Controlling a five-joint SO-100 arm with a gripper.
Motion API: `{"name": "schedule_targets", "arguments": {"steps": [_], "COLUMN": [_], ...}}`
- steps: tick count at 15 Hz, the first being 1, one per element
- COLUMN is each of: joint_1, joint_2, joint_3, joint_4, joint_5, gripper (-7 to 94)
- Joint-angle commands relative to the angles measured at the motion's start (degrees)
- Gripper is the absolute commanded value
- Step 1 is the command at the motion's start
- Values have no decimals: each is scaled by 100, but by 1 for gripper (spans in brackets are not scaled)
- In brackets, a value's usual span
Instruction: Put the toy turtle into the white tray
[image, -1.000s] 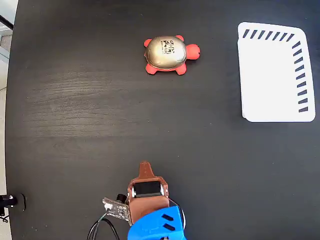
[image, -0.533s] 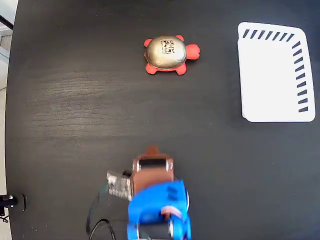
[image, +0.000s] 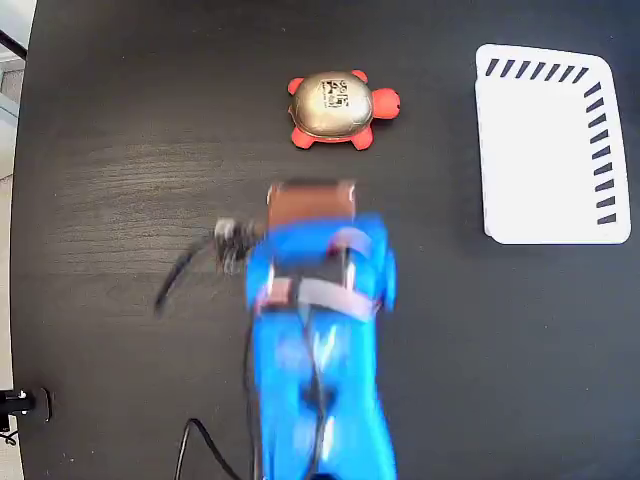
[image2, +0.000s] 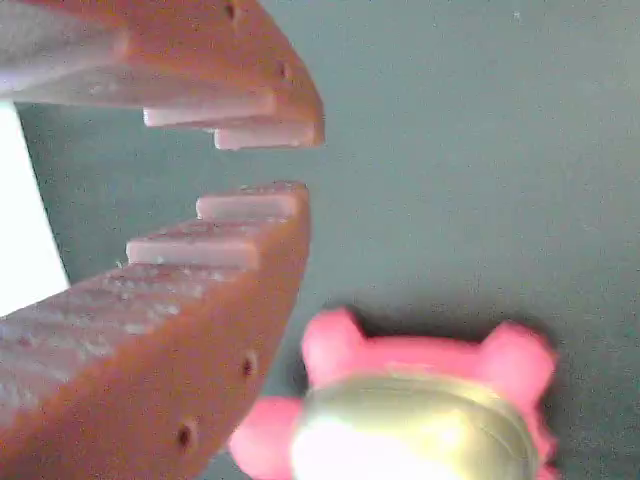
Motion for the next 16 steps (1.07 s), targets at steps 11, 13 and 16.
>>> {"name": "schedule_targets", "arguments": {"steps": [11, 13, 16], "joint_1": [202, 220, 281], "joint_2": [-4061, -4395, -4746], "joint_3": [-5678, -6108, -6627], "joint_4": [1195, 1380, 1714], "joint_5": [-431, -545, -659], "gripper": [30, 42, 56]}}
